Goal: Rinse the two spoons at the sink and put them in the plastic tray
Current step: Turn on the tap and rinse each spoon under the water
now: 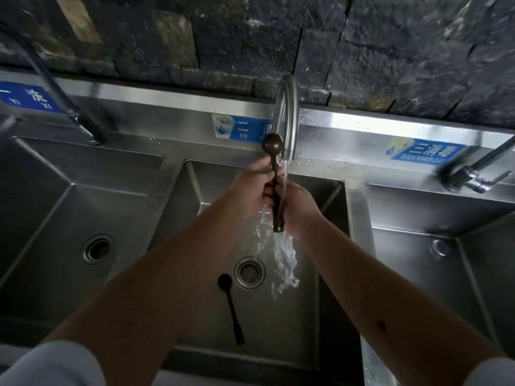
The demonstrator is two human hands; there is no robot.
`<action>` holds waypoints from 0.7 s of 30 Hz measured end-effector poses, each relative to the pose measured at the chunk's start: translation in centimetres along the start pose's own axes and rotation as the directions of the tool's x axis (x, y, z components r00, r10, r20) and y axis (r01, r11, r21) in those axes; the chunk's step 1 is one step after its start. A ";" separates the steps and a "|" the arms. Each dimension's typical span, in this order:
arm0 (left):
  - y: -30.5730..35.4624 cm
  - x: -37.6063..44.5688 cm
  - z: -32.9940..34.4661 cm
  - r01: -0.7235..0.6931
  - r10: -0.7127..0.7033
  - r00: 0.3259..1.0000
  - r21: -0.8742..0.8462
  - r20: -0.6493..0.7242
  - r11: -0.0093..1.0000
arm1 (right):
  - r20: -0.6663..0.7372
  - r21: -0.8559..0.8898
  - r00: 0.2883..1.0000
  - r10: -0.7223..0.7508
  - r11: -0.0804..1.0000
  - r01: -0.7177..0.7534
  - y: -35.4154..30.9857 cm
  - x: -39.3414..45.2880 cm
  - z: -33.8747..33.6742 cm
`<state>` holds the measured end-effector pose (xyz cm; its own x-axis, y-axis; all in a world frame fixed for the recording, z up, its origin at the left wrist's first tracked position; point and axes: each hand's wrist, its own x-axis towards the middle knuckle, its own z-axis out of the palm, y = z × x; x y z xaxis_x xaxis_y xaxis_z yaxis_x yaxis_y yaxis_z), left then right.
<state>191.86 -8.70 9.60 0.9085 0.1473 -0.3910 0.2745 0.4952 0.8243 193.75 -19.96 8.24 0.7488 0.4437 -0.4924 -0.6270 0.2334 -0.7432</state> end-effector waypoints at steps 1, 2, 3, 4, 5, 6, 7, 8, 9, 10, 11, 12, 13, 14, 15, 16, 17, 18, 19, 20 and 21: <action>0.4 0.2 0.1 -0.014 0.014 1.000 -0.017 0.009 1.000 | 0.010 0.000 1.000 -0.011 1.000 0.011 -0.4 0.0 0.2; 0.7 0.2 0.2 -0.026 0.026 0.999 -0.024 0.020 0.999 | 0.015 0.001 1.000 -0.020 1.000 0.020 -0.7 0.0 0.3; 0.7 0.2 0.2 -0.034 0.035 0.999 -0.030 0.026 0.999 | 0.017 0.006 0.999 -0.027 1.000 0.027 -0.7 -0.1 0.4; 0.5 0.1 0.3 -0.035 0.036 0.999 -0.045 0.024 0.998 | 0.014 0.015 1.000 -0.028 1.000 0.027 -0.6 -0.2 0.4; 0.1 0.0 0.2 -0.027 0.028 1.000 -0.062 0.009 0.998 | 0.003 0.031 1.000 -0.020 0.999 0.020 -0.2 -0.5 0.3; -0.7 -0.1 0.2 -0.013 0.012 1.000 -0.067 -0.010 0.998 | -0.016 0.046 1.000 -0.004 0.999 0.005 0.4 -0.9 0.1; -1.7 -0.3 0.1 0.012 -0.014 1.000 -0.062 -0.027 0.998 | -0.040 0.053 0.999 0.017 0.999 -0.015 1.2 -1.4 -0.3; -3.0 -0.6 0.0 0.053 -0.056 0.997 -0.049 -0.044 0.997 | -0.063 0.053 0.997 0.043 0.998 -0.039 2.1 -2.0 -0.8; -4.3 -0.9 -0.3 0.110 -0.112 0.991 -0.046 -0.066 0.993 | -0.080 0.055 0.994 0.073 0.996 -0.069 3.1 -2.8 -1.5; -5.7 -1.2 -0.6 0.166 -0.171 0.982 -0.059 -0.081 0.984 | -0.092 0.066 0.990 0.104 0.993 -0.099 4.2 -3.5 -2.2; -7.0 -1.7 -1.0 0.209 -0.214 0.973 -0.058 -0.082 0.976 | -0.106 0.083 0.985 0.136 0.988 -0.128 5.4 -4.3 -2.9; -8.3 -2.1 -1.4 0.236 -0.238 0.968 -0.035 -0.078 0.971 | -0.126 0.102 0.978 0.167 0.983 -0.155 6.5 -5.1 -3.6; -9.5 -2.7 -1.7 0.256 -0.255 0.964 -0.003 -0.076 0.967 | -0.144 0.117 0.970 0.194 0.977 -0.178 7.5 -5.8 -4.2; -10.5 -3.5 -1.9 0.272 -0.270 0.960 0.014 -0.076 0.962 | -0.159 0.125 0.964 0.215 0.973 -0.196 8.5 -6.6 -4.8; -11.4 -4.1 -2.1 0.290 -0.289 0.955 0.011 -0.074 0.957 | -0.169 0.126 0.959 0.229 0.970 -0.210 9.4 -7.3 -5.2; -12.2 -4.8 -2.2 0.308 -0.307 0.949 0.004 -0.066 0.951 | -0.183 0.122 0.953 0.242 0.967 -0.222 10.2 -8.0 -5.5; -13.0 -5.5 -2.3 0.326 -0.325 0.944 -0.001 -0.050 0.945 | -0.207 0.115 0.944 0.255 0.965 -0.236 10.9 -8.8 -5.7; -13.6 -6.1 -2.5 0.340 -0.340 0.940 -0.008 -0.037 0.940 | -0.237 0.106 0.933 0.269 0.962 -0.251 11.6 -9.5 -5.9; -14.1 -6.8 -2.7 0.356 -0.356 0.934 -0.020 -0.026 0.934 | -0.265 0.098 0.922 0.282 0.959 -0.266 12.2 -10.2 -6.0; -14.7 -7.4 -2.9 0.376 -0.377 0.926 -0.045 -0.014 0.926 | -0.287 0.093 0.911 0.296 0.955 -0.281 12.7 -10.9 -6.1; -15.2 -8.1 -3.2 0.400 -0.401 0.916 -0.070 -0.003 0.914 | -0.310 0.085 0.899 0.309 0.951 -0.297 13.1 -11.5 -6.1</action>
<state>179.37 -14.71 -1.09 0.7214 -0.0614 -0.6898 0.5922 0.5712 0.5684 178.26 -27.24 1.42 0.5462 0.2031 -0.8126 -0.8372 0.1640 -0.5218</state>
